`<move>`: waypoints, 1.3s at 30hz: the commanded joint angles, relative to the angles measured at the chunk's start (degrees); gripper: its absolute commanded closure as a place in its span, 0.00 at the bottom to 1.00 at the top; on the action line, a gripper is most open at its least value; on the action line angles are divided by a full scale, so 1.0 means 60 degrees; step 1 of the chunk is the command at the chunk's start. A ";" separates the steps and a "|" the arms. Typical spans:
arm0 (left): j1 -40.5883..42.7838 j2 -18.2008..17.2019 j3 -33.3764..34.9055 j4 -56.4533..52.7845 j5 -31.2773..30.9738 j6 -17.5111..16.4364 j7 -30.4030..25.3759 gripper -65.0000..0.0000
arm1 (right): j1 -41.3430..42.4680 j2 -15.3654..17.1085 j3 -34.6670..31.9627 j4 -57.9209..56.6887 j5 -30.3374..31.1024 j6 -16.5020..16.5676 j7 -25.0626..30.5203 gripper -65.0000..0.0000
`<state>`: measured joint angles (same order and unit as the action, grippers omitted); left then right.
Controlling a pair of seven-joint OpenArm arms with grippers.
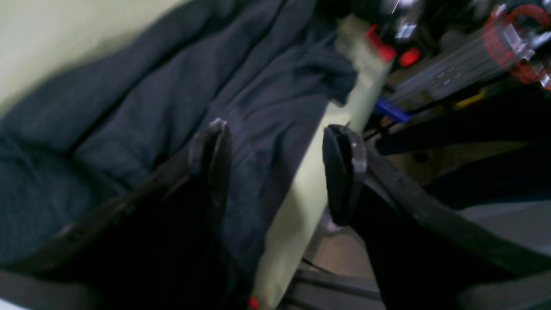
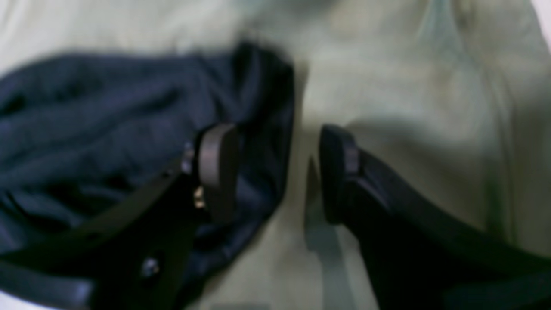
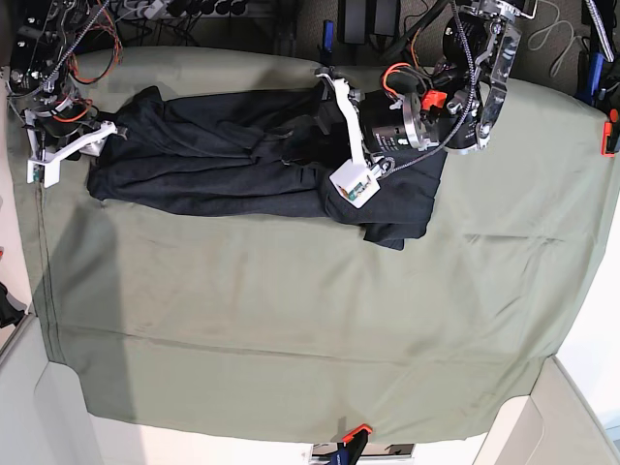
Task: Fold the T-shirt properly
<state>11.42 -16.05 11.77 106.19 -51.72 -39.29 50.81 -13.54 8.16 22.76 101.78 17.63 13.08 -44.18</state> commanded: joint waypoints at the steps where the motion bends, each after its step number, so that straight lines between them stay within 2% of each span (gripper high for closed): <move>1: -0.0102 -0.0036 -0.0025 0.0321 -0.0313 -0.0119 -0.0127 0.44 | -0.0015 0.0091 0.0055 0.0168 0.0073 0.0036 0.0240 0.53; 9: -0.0102 -0.0055 -0.0222 0.0903 -0.0412 -0.0119 -0.0095 0.44 | -0.0076 0.0036 0.0036 0.0138 0.0703 0.0047 0.0353 0.53; 13: -0.0098 -0.0062 -0.1045 0.0903 -0.0426 -0.0119 0.0022 0.44 | -0.0076 -0.0244 -0.0109 -0.0040 0.0780 0.0226 0.0379 0.53; 21: -0.0098 -0.0692 -0.2907 0.0903 -0.1453 -0.0119 0.0229 0.44 | -0.0051 -0.0699 -0.0372 -0.0284 0.0780 0.0262 0.0433 0.53; 24: -0.0095 -0.0852 -0.3384 0.0900 -0.1486 -0.0119 0.0266 0.44 | -0.0051 -0.0707 -0.0474 -0.0284 0.0783 0.0718 0.0474 0.53; 26: -0.0095 -0.0903 -0.3661 0.0900 -0.1483 -0.0119 0.0302 0.44 | -0.0051 -0.0703 -0.0568 -0.0284 0.0772 0.0714 0.0586 0.59; 27: -0.0073 -0.0933 -0.3778 0.0900 -0.1483 -0.0119 0.0299 0.44 | -0.0051 -0.0707 -0.0605 -0.0284 0.0776 0.0714 0.0634 0.66; 30: 0.0015 -0.1009 -0.4025 0.0900 -0.1475 -0.0119 0.0302 0.44 | -0.0033 -0.0699 -0.0637 -0.0284 0.0659 0.0721 0.0892 0.96; 31: 0.0044 -0.1009 -0.4084 0.0900 -0.1446 -0.0119 0.0313 0.44 | -0.0007 -0.0696 -0.0637 -0.0284 0.0459 0.0721 0.1045 1.00; 35: 0.0197 -0.1009 -0.4186 0.0900 -0.1089 -0.0119 0.0324 0.44 | 0.0448 -0.0528 -0.0608 -0.0284 -0.0470 0.0721 0.1381 1.00; 39: 0.0328 -0.1086 -0.4291 0.0896 -0.0907 -0.0119 0.0310 0.44 | 0.0991 0.0029 -0.0543 -0.0288 -0.0627 0.0714 0.1322 1.00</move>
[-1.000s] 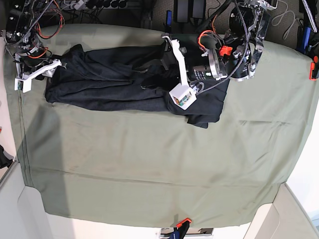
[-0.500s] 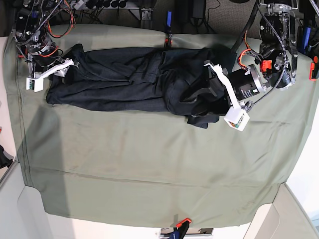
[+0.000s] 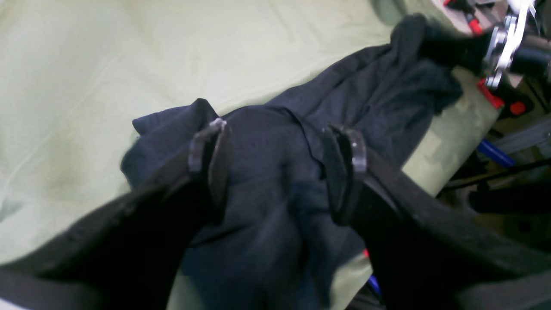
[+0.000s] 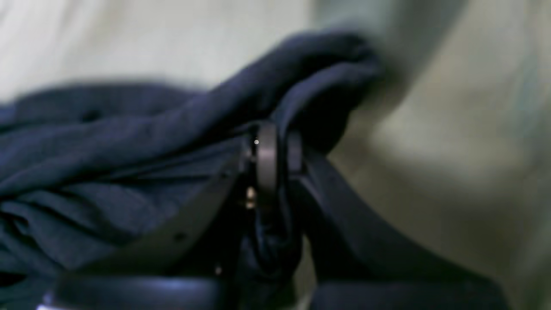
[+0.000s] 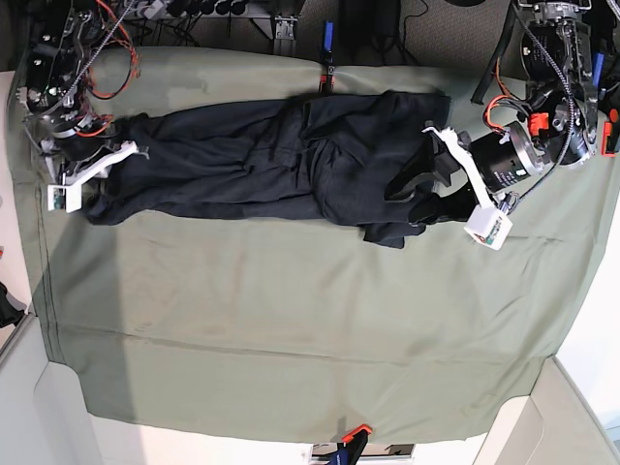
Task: Fold the T-shirt properly
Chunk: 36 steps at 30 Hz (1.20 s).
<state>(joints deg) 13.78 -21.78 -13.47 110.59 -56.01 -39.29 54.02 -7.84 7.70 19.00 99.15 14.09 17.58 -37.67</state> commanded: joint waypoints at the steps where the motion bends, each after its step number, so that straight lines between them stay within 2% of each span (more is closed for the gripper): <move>1: -0.0036 -0.0208 -0.0102 0.0164 -0.0189 -0.0119 -0.0240 0.44 | 0.0106 0.0251 0.0109 0.0142 -0.0036 -0.0040 0.0219 1.00; 7: -0.0018 -0.0550 -0.0361 0.0164 -0.0153 -0.0119 -0.0211 0.44 | 0.0138 0.0729 0.0667 0.0098 0.0084 -0.0073 0.0157 1.00; 11: -0.0015 -0.0550 -0.0455 0.0164 -0.0120 -0.0119 -0.0171 0.44 | 0.0138 0.0772 0.1140 0.0113 0.1555 0.0102 -0.0229 1.00; 13: 0.0018 -0.0557 -0.0455 0.0164 -0.0011 -0.0119 -0.0171 0.44 | 0.0138 0.0688 0.1144 0.0138 0.2543 0.0681 -0.0492 1.00; 17: 0.0273 -0.0747 -0.0455 0.0164 0.0124 -0.0119 -0.0178 0.44 | 0.0135 -0.0178 0.1024 0.0244 0.4306 0.1902 -0.1067 1.00; 20: 0.0302 -0.0947 -0.0459 0.0164 0.0120 -0.0119 -0.0175 0.44 | 0.0135 -0.1111 0.0528 0.0299 0.4725 0.2135 -0.1169 1.00; 24: 0.0306 -0.1093 -0.0474 0.0164 0.0095 -0.0119 -0.0171 0.44 | 0.0076 -0.2204 -0.0816 0.0463 0.4736 0.2229 -0.1264 1.00; 27: 0.0302 -0.1137 -0.0474 0.0164 0.0098 -0.0119 -0.0175 0.44 | 0.0087 -0.2725 -0.2189 0.0474 0.4357 0.2284 -0.1158 1.00; 32: 0.0299 -0.1137 -0.0474 0.0164 0.0091 -0.0119 -0.0178 0.44 | 0.0091 -0.2728 -0.4681 0.0474 0.2980 0.2080 -0.0408 1.00; 36: 0.0299 -0.1137 -0.0474 0.0164 0.0087 -0.0119 -0.0182 0.44 | 0.0091 -0.2732 -0.6014 0.0474 0.2007 0.2033 0.0124 1.00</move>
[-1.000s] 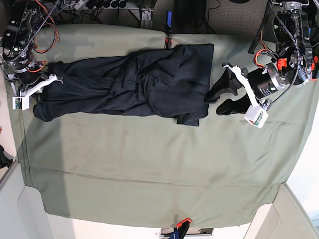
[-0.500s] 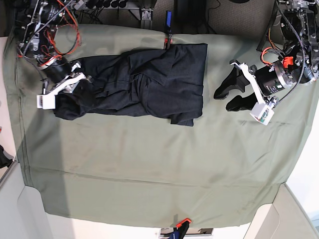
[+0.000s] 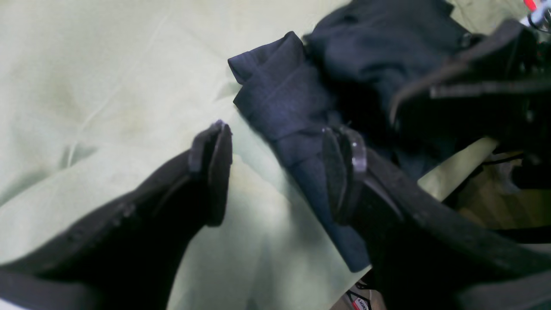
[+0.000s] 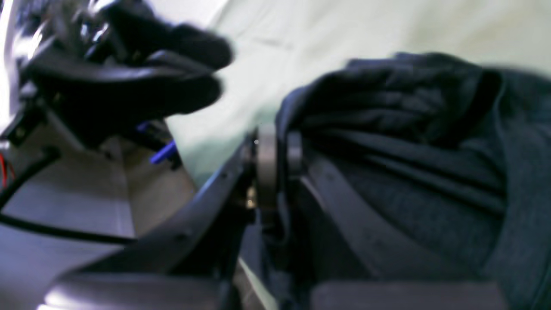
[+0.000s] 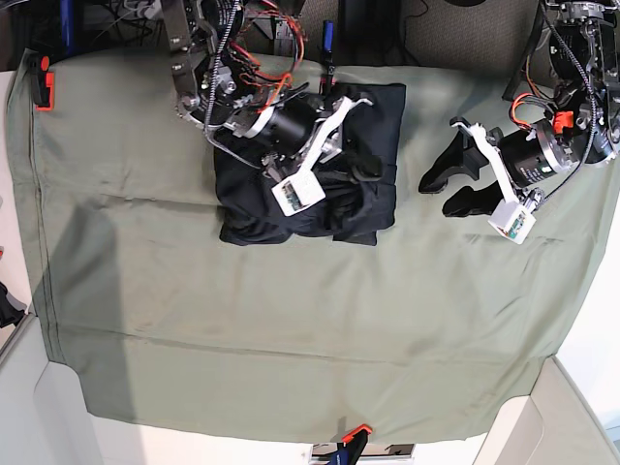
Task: Fold the T-shirt properly
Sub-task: 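Lift the strip's other end with the right gripper and fold it over the middle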
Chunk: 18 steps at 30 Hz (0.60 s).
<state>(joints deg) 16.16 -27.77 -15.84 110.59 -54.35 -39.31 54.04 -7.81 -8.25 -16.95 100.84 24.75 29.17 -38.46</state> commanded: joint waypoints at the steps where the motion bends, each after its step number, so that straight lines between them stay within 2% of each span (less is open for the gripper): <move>1: -0.0098 -0.0138 -0.0080 0.0164 -0.0189 -0.0115 -0.0200 0.44 | 0.0113 -0.0073 -0.0244 0.0193 -0.0047 0.0102 0.0397 1.00; 7: -0.0098 -0.0138 -0.0080 0.0164 -0.0182 -0.0115 -0.0215 0.44 | 0.0342 -0.0076 -0.1067 0.0138 -0.0769 0.0106 0.0550 1.00; 11: -0.0095 -0.0138 -0.0080 0.0164 -0.0186 -0.0115 -0.0208 0.44 | 0.0404 -0.0076 -0.1133 0.0138 -0.0943 0.0102 0.0663 0.98; 14: -0.0098 -0.0138 -0.0080 0.0164 -0.0189 -0.0115 -0.0215 0.44 | 0.0401 -0.0073 -0.1137 0.0138 -0.0725 0.0109 0.0656 0.60; 15: -0.0098 -0.0138 -0.0080 0.0164 -0.0189 -0.0115 -0.0215 0.44 | 0.0401 -0.0073 -0.1137 0.0138 -0.0572 0.0109 0.0645 0.51; 16: -0.0098 -0.0138 -0.0080 0.0164 -0.0186 -0.0115 -0.0211 0.44 | 0.0401 -0.0073 -0.1137 0.0138 -0.0382 0.0131 0.0616 0.46; 18: -0.0095 -0.0142 -0.0080 0.0164 -0.0182 -0.0115 -0.0208 0.44 | 0.0404 -0.0073 -0.1137 0.0138 0.0036 0.0412 0.0550 0.45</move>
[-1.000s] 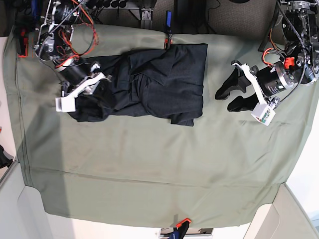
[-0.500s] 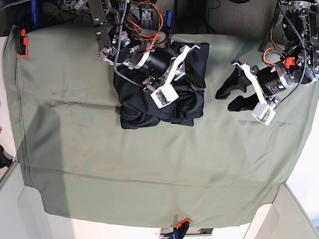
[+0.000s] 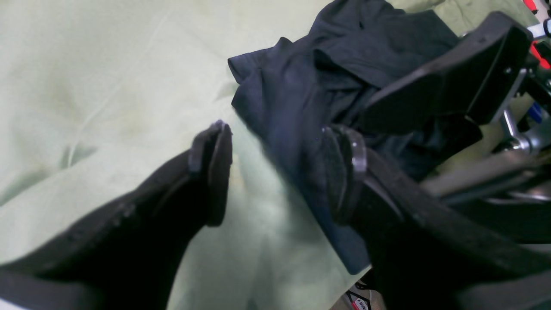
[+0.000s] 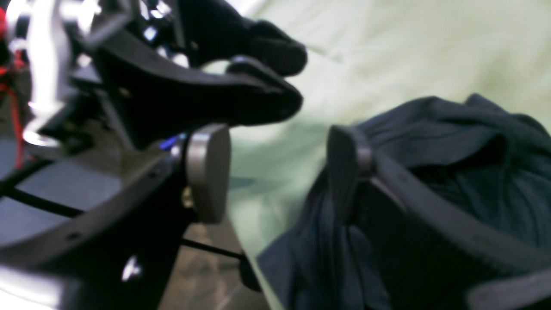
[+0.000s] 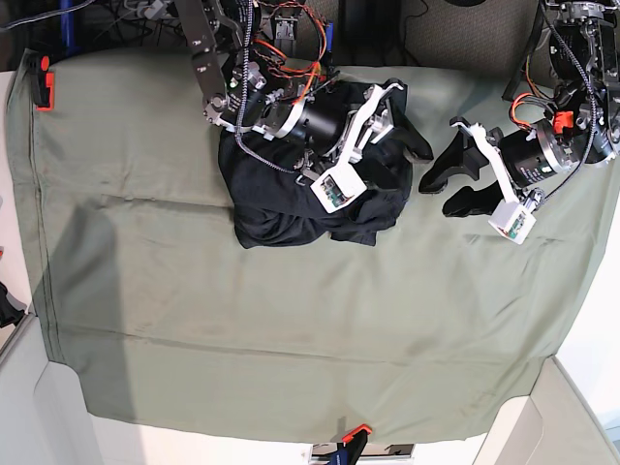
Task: Fold the T-shirt properly
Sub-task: 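Lift the strip's other end with the right gripper and fold it over the middle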
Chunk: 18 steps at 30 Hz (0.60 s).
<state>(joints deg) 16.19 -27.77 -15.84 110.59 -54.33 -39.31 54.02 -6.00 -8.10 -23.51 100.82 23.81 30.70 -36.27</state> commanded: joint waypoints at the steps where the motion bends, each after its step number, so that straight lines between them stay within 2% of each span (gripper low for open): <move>1: -0.0098 -0.0142 -0.0080 0.0164 -0.0189 -0.0115 -0.0204 0.44 | 0.0120 -0.0098 -0.0051 0.0142 0.0484 0.0248 0.0076 0.45; 3: -0.0098 -0.0160 -0.0080 0.0164 -0.0189 -0.0115 -0.0200 0.44 | 0.0288 -0.0098 -0.0160 0.0142 0.0962 0.0291 -0.0313 0.45; 6: -0.0084 -0.0288 -0.0080 0.0164 -0.0189 -0.0115 -0.0168 0.44 | 0.0798 -0.0098 -0.0288 0.0244 0.1009 0.0277 -0.0885 0.45; 10: 0.0058 -0.0568 -0.0080 0.0164 -0.0295 -0.0115 -0.0168 0.44 | 0.1322 -0.0080 0.0178 0.0718 0.0259 0.0080 -0.0994 0.45; 14: 0.0291 -0.0641 -0.0080 0.0164 -0.0481 -0.0115 -0.0168 0.44 | 0.1555 -0.0073 0.1370 0.0852 -0.0922 -0.0379 -0.1082 0.47; 15: 0.0346 -0.0641 -0.0080 0.0164 -0.0474 -0.0115 -0.0164 0.44 | 0.1548 -0.0051 0.1719 0.0852 -0.1104 -0.0382 -0.1107 0.54; 16: 0.0401 -0.0637 -0.0080 0.0164 -0.0477 -0.0115 -0.0164 0.44 | 0.1548 0.0007 0.2033 0.0852 -0.1122 -0.0379 -0.1253 0.67; 18: 0.0521 -0.0637 -0.0080 0.0164 -0.0484 -0.0115 -0.0164 0.44 | 0.1548 0.0251 0.2517 0.0852 -0.0929 -0.0364 -0.1599 1.00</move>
<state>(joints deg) 19.59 -30.65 -15.81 110.59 -56.12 -39.31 54.02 2.52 -6.26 -8.19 104.90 17.19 28.10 -47.11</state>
